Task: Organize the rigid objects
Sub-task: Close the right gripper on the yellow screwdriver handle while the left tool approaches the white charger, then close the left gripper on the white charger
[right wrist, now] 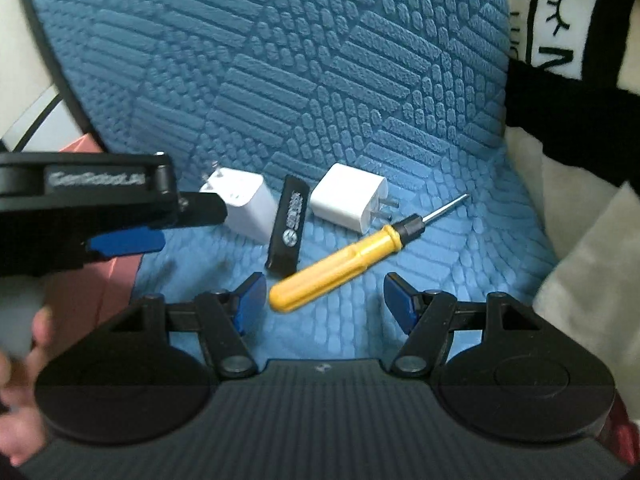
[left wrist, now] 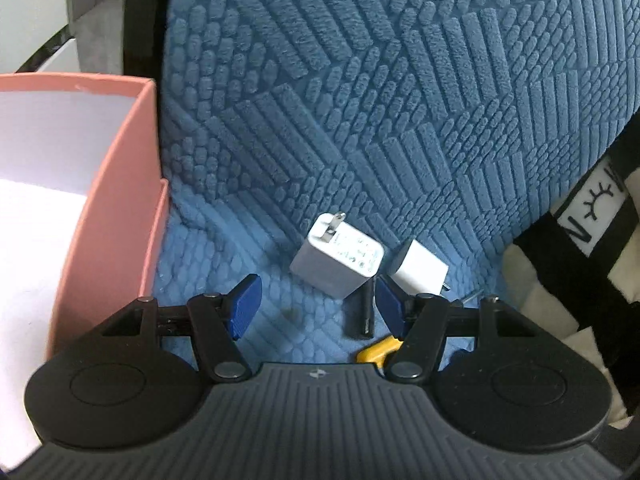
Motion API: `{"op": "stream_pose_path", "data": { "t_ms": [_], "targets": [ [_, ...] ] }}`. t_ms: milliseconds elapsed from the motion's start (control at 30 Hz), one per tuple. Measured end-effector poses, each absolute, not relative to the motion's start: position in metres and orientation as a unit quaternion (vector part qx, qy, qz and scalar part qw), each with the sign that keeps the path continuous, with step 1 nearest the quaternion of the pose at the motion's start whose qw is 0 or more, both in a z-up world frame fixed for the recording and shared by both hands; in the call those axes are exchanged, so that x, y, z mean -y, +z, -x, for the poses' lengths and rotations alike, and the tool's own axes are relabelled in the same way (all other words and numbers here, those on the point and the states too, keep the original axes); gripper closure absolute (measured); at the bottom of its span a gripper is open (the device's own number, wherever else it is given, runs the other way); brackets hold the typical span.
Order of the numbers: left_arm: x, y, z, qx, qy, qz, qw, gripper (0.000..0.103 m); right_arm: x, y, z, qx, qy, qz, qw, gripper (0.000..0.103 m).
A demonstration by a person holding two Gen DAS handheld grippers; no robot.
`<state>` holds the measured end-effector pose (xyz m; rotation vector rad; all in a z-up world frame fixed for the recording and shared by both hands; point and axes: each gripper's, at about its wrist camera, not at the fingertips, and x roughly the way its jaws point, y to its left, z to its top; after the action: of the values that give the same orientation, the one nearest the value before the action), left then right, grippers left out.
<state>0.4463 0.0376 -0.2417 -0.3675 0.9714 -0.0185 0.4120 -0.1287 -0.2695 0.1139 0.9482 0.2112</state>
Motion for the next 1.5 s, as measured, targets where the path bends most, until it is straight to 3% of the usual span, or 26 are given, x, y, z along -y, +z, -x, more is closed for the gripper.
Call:
{"op": "stream_pose_path", "data": {
  "t_ms": [400, 433, 500, 700, 800, 967, 1200, 1500],
  "targets": [
    [-0.016, -0.248, -0.469, -0.472, -0.030, 0.091, 0.877, 0.034, 0.118, -0.289, -0.433, -0.467, 0.076, -0.047, 0.880, 0.035],
    [-0.017, -0.249, -0.470, -0.472, -0.033, 0.092, 0.876, 0.031, 0.117, -0.289, -0.433, -0.468, 0.077, -0.040, 0.880, 0.037],
    [-0.018, -0.251, -0.472, -0.474, -0.030, 0.090, 0.875, 0.026, 0.115, -0.290, -0.432, -0.467, 0.065, -0.014, 0.882, 0.057],
    [-0.014, -0.251, -0.474, -0.470, -0.033, 0.078, 0.878, 0.026, 0.129, -0.286, -0.429, -0.476, 0.043, -0.033, 0.878, 0.075],
    [-0.008, -0.252, -0.474, -0.469, -0.038, 0.063, 0.880, 0.026, 0.140, -0.286, -0.426, -0.477, 0.030, -0.042, 0.877, 0.079],
    [-0.001, -0.252, -0.468, -0.463, -0.047, 0.026, 0.885, 0.026, 0.158, -0.281, -0.414, -0.470, 0.010, -0.034, 0.882, 0.082],
    [-0.009, -0.256, -0.468, -0.471, -0.063, 0.075, 0.877, 0.026, 0.170, -0.288, -0.404, -0.479, 0.002, -0.046, 0.877, 0.082],
    [0.001, -0.257, -0.471, -0.459, -0.057, 0.041, 0.886, 0.027, 0.165, -0.295, -0.409, -0.483, 0.005, -0.026, 0.875, 0.080]
  ]
}}
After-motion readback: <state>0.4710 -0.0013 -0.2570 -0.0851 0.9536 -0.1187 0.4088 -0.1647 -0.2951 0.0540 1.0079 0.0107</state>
